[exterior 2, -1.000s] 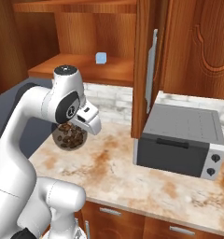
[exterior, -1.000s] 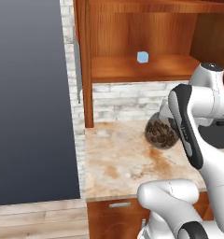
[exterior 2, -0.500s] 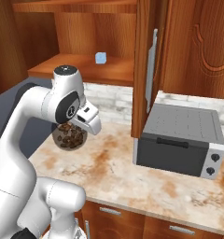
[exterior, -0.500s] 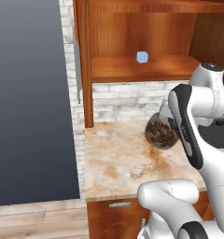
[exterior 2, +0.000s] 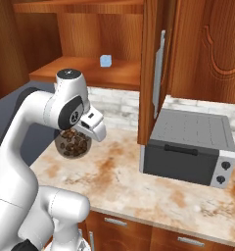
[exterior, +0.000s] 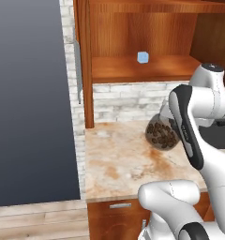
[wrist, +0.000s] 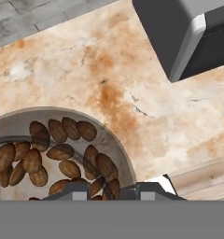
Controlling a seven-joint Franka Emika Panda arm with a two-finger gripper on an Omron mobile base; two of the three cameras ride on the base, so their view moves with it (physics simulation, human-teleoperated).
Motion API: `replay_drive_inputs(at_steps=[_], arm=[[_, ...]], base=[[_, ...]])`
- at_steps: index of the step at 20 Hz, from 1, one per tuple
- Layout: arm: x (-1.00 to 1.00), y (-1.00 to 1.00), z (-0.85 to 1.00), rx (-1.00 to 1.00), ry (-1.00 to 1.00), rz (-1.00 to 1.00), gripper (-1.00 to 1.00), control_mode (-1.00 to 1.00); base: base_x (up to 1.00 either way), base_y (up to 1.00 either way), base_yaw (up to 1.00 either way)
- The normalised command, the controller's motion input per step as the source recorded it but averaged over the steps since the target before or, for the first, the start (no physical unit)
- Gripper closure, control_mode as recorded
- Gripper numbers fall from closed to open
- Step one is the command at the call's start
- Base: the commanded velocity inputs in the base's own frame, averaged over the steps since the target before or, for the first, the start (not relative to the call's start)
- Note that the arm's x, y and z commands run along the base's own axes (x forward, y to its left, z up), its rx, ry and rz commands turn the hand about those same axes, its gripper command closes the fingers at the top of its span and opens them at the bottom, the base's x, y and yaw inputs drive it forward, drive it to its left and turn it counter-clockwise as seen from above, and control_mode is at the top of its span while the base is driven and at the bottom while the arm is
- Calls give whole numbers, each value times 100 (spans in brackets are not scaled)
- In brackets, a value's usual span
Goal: Pick the jar and candle from the dining table and place them in the open cabinet. Close the cabinet after placing the objects.
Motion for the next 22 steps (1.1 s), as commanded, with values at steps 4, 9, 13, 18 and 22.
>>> replay_drive_inputs(at_steps=[4,9,13,18,22], arm=[[0,0,0,0,0,0,100,-100],[-10,0,0,0,-3,0,100,-100],[-31,6,0,-2,-31,0,100,-100],[-15,12,8,-1,-24,-8,100,-100],[0,19,27,0,-10,0,100,-100]], base=[[0,0,0],[0,0,0],[0,0,0],[0,0,0],[0,0,0]])
